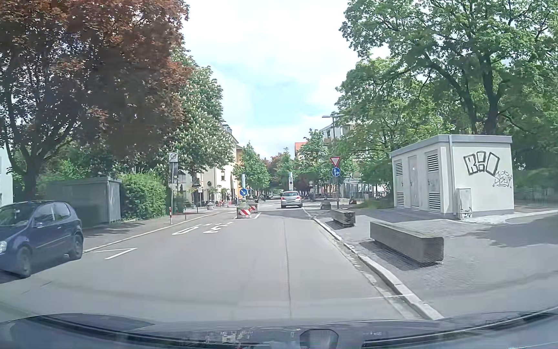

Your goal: Follow the waypoints while adhering to traffic rules and regulations

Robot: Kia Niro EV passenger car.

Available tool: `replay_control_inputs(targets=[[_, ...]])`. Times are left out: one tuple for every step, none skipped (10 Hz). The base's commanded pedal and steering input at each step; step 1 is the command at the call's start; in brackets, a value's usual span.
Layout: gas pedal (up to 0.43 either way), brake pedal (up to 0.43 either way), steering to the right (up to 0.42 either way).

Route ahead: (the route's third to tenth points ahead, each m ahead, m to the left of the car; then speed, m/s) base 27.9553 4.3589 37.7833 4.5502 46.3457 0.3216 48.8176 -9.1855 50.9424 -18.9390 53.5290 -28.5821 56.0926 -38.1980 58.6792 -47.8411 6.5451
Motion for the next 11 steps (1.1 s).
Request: replay_control_inputs(targets=[[0.13, 0.0, -0.01], [0.118, 0.0, -0.008], [0.11, 0.0, -0.006], [0.067, 0.0, -0.006], [0.039, 0.0, -0.009], [0.02, 0.0, -0.014], [0.008, 0.0, -0.018], [0.008, 0.0, -0.017], [0.008, 0.0, -0.017], [0.008, 0.0, -0.015], [0.008, 0.0, -0.009]])
